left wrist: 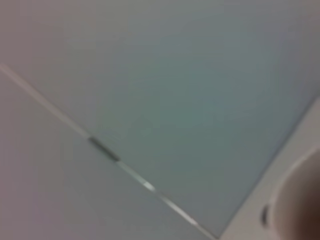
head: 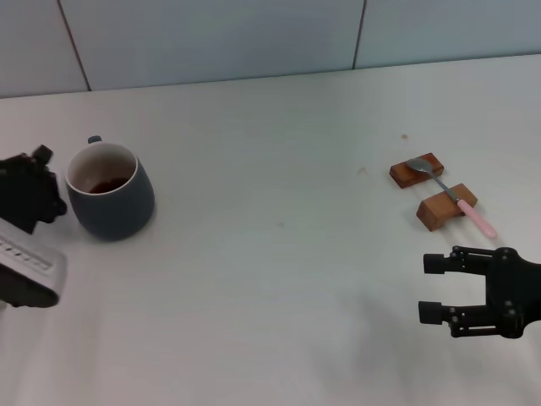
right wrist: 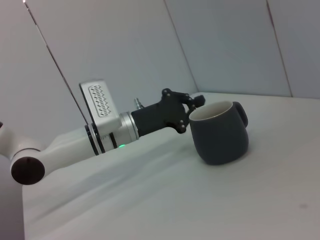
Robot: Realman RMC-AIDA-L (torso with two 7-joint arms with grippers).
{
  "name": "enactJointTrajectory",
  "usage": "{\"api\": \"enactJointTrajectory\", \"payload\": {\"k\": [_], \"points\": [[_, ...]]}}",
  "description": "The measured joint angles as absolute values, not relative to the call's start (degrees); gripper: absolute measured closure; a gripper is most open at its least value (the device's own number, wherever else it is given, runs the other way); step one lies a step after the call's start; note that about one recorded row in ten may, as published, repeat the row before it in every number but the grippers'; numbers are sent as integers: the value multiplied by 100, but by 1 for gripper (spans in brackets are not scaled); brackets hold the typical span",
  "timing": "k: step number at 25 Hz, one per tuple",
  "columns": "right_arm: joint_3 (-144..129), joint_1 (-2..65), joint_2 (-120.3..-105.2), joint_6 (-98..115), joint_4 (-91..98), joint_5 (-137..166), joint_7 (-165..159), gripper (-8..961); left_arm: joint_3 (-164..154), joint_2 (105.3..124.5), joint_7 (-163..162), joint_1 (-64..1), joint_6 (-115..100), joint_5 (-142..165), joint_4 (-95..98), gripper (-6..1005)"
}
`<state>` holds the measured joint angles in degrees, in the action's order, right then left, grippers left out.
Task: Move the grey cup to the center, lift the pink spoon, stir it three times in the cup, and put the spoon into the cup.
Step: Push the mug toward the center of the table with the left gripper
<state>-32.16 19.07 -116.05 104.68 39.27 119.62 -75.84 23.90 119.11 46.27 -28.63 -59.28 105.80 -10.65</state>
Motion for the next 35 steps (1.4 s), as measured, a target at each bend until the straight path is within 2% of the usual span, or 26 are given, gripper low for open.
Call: {"api": "enactJointTrajectory", "payload": {"k": [2, 35], "points": [[-3216, 1907, -11593, 10468, 3933, 11968, -7584, 129, 2352, 11911, 4660, -2883, -5858, 10609, -1082, 1001], [-3225, 1891, -11558, 10485, 3990, 12137, -7585, 131, 2203, 11911, 4003, -3136, -5264, 13300, -2222, 1000]]}}
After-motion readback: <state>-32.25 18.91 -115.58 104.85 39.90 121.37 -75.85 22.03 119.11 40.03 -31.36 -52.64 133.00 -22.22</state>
